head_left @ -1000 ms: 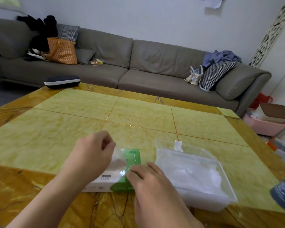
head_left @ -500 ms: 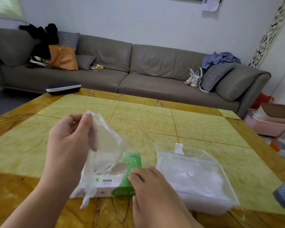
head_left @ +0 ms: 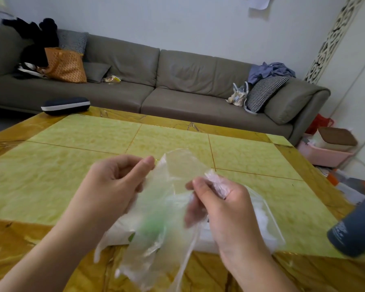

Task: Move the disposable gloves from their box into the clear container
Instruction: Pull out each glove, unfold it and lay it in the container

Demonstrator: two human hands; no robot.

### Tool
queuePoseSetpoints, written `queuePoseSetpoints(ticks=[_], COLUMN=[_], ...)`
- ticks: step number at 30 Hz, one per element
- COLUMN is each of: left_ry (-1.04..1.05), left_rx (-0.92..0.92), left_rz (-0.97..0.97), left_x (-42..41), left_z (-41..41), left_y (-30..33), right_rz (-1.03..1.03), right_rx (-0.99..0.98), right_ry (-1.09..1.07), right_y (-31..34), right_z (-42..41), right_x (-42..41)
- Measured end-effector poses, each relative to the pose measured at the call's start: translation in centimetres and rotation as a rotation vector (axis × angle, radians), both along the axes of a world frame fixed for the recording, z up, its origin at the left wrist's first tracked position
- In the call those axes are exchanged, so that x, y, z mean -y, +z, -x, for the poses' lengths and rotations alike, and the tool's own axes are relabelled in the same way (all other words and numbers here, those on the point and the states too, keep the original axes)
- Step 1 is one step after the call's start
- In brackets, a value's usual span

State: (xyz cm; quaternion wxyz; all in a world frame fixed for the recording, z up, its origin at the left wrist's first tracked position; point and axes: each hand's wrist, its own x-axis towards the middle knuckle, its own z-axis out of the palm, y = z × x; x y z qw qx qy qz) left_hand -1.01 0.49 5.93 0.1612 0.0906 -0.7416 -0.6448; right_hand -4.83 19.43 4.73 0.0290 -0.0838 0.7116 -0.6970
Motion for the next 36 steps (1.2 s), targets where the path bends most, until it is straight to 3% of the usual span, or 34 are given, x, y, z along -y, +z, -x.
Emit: queuePoseSetpoints(ticks=[3,5,11,16,18,22,25,30,33,36], left_ry=[-0.269,-0.306,-0.47,-0.638,-0.517,-0.042,0.066,-0.017,-0.104,-0.255], left_rx=[0.174,0.172,0.204,0.321,0.268,0.105,0.012,-0.262,-0.401,-0.238], left_rz=[0.059,0.104,0.138,0.253,0.212,-0.249,-0.24,0.105,0.496,0.875], left_x=[0.2,0.1,-1.2,-1.8,-2.7,-3.8,-4.0,-6.7,-9.6,-12.2], left_z=[-0.2,0.2,0.6,0.7,1.0,2.0,2.2,0.9,1.0,3.6], left_y=[0.1,-0.5,-1.1,-1.2,-1.3,-1.9,-2.2,-0.5,0.9,0.1], right_rz=[0.072,0.059,-0.282,-0.381,-0.317,-0.021,0.009,-0.186,-0.372,-0.558], right_rx=[0.038,0.048,0.007,0.047,0.043,0.096,0.141,0.218,0.176,0.109], right_ry=[-0.01,0.003,0.226,0.39,0.335,-0.08,-0.337,-0.318,-0.257,-0.257], right_y=[0.0,0.4,2.9,2.8,2.6,2.5,1.7,-1.1,-1.9,-2.4], right_z=[0.1,0.6,2.3,2.8,2.8,4.3,6.3,7.3,7.0,6.9], right_x=[-0.4,-1.4,-5.8,-7.4,-7.6,-9.6,-12.3,-12.9,-11.8,-11.2])
